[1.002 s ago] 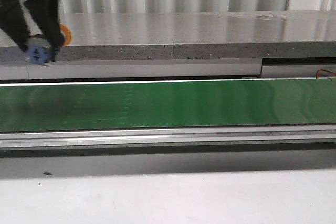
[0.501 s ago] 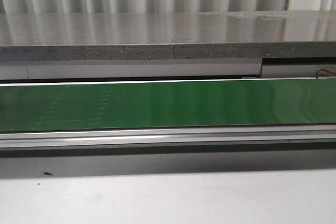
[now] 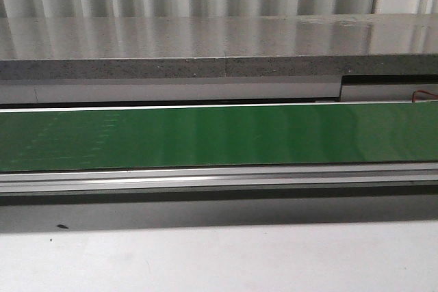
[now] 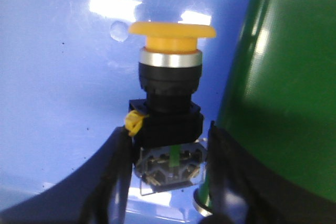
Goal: Move button from right to left
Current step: 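Lift the button with the left gripper and carry it over the blue tray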
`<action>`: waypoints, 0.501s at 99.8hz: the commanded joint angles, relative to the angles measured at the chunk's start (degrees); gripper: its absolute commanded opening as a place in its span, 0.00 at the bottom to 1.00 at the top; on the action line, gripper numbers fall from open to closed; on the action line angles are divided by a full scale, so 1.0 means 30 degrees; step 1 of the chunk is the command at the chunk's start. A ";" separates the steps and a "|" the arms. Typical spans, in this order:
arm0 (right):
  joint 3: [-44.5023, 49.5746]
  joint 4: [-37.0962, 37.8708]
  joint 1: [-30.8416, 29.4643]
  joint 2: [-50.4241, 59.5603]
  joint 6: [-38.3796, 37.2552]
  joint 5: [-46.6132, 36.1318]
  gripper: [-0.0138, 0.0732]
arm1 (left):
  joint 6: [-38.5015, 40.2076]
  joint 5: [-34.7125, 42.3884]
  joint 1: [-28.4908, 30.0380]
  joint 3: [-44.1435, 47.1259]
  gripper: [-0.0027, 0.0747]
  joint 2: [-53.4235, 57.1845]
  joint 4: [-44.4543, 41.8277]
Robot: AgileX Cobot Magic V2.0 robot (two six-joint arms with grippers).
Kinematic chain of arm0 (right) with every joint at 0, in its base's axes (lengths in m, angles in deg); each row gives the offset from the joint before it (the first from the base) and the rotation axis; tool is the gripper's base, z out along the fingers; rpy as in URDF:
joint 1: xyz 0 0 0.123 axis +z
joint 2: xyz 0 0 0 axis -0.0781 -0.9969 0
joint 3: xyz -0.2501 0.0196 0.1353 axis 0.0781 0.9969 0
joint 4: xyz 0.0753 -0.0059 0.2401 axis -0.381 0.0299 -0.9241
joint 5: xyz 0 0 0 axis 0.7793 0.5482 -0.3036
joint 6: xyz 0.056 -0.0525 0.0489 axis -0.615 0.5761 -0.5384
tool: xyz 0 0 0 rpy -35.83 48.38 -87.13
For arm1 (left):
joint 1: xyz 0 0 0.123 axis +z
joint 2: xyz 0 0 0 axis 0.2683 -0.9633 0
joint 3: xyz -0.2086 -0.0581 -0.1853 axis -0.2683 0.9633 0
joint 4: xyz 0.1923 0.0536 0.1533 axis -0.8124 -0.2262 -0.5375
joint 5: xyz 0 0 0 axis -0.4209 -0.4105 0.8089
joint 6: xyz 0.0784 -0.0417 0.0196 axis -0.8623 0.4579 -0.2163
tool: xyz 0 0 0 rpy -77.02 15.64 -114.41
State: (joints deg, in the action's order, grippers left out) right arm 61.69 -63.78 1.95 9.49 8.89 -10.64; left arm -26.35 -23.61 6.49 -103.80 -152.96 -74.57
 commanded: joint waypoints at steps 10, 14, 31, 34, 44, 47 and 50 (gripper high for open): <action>-0.0500 0.0068 0.0021 -0.0162 0.0128 -0.1564 0.08 | -0.0906 0.1106 0.0044 -0.0562 0.10 -0.1115 -0.1278; -0.0500 0.0068 0.0021 -0.0162 0.0128 -0.1564 0.08 | -0.1106 0.1143 0.0044 -0.0562 0.10 -0.1452 -0.1685; -0.0500 0.0068 0.0021 -0.0162 0.0128 -0.1564 0.08 | -0.3134 0.1510 0.0044 -0.0562 0.12 -0.2562 -0.2037; -0.0500 0.0068 0.0021 -0.0162 0.0128 -0.1564 0.08 | -0.3356 0.1558 0.0008 -0.0562 0.15 -0.2672 -0.1913; -0.0500 0.0068 0.0021 -0.0162 0.0128 -0.1564 0.08 | -0.3343 0.1826 0.0008 -0.0562 0.32 -0.2721 -0.1680; -0.0500 0.0068 0.0021 -0.0162 0.0128 -0.1564 0.08 | -0.3343 0.1878 0.0008 -0.0562 0.39 -0.2721 -0.1680; -0.0500 0.0068 0.0021 -0.0162 0.0128 -0.1564 0.08 | -0.3343 0.1925 0.0008 -0.0562 0.46 -0.2721 -0.1680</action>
State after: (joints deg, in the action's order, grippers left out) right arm 61.69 -63.78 1.95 9.49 8.89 -10.64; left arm -35.98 -18.71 6.52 -103.89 -163.98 -80.13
